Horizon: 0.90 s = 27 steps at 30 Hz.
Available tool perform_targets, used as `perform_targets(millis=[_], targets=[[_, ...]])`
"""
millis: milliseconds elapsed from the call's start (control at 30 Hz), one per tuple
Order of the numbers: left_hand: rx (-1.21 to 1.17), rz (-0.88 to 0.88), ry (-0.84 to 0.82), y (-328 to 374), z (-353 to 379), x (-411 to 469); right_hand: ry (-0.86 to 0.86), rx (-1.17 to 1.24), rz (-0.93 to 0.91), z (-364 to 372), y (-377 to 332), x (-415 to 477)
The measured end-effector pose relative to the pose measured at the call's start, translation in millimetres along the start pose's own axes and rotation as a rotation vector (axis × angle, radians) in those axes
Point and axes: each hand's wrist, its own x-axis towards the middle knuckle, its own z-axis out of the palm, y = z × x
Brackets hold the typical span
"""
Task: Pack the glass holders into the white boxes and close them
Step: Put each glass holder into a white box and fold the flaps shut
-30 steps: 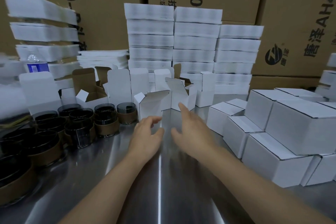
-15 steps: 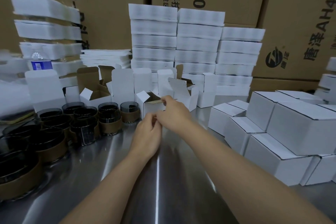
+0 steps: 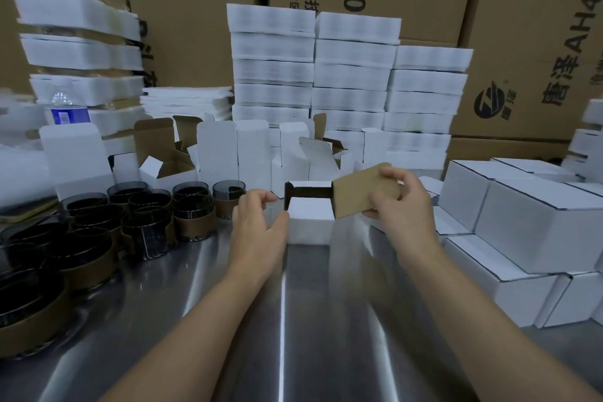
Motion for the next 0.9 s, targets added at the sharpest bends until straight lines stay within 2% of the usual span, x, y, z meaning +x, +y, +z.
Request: perform_targets(millis=[167,300,533,633,900], targets=[[-0.104,-0.01,-0.168,2.4,-1.3,-4.5,0.031,0.249,0.074,-6.5,-4.8,6.1],[-0.191,-0.004,-0.307,8.7,-1.6,-10.3,0.005,0.255,0.062,-6.5,-3.5,5.0],[-0.194,-0.003,-0.3,8.7,-0.3,-9.5,-0.125,0.093,-0.098,5.3,2.2,-4.7],[-0.193,0.005,-0.265,9.0,0.1,-9.7,-0.244,0.023,-0.158,11.3,5.5,-9.7],[-0.179,0.02,-0.227,9.3,-0.4,-8.7,-0.529,-0.018,-0.13,19.6,10.9,-18.5]])
